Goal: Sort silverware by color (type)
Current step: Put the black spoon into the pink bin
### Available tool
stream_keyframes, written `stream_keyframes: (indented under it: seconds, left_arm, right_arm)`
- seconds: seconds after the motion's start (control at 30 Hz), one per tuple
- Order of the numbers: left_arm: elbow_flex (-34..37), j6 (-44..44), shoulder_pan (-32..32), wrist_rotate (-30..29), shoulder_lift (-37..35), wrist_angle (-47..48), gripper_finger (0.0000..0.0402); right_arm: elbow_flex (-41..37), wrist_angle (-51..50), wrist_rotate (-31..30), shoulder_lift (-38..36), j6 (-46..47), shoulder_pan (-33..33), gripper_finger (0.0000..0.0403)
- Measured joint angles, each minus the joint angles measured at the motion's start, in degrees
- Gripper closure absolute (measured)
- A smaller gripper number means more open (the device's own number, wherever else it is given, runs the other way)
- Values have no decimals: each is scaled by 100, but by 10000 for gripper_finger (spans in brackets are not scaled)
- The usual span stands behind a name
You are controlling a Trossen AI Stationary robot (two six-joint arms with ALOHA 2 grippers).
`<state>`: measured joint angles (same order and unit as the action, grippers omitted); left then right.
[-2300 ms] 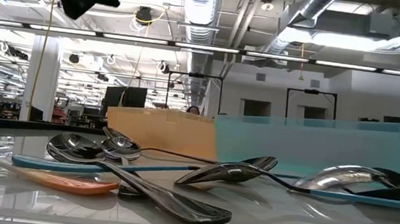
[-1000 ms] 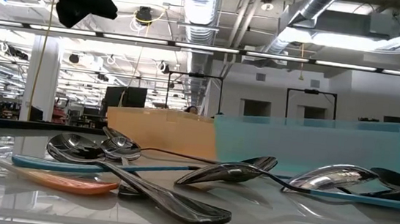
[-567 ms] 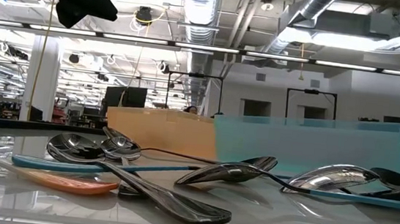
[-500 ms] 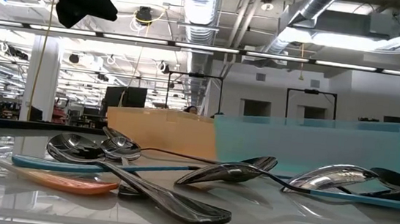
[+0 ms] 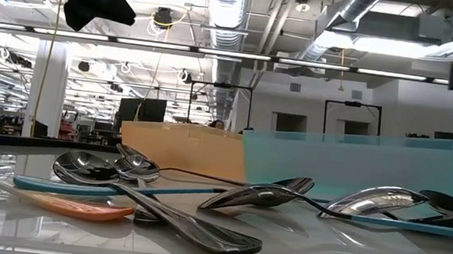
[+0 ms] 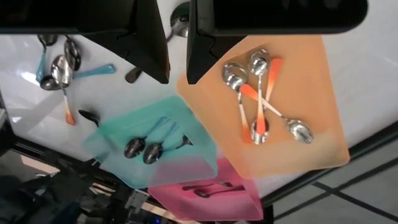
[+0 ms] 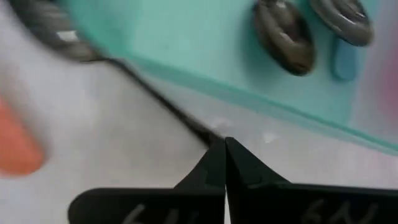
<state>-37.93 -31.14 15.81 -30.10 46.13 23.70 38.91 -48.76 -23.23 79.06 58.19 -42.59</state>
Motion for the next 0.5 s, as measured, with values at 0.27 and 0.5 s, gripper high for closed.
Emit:
stream_keyframes:
  seconds: [0.27,0.5]
  left_arm:
    - [0,0,0,-229,0,0,360]
    - [0,0,-1,-365,0,0,360]
  right_arm:
    - [-394,567,-259,82,40,122,398]
    - [-651,1255,-219,82,45,135,399]
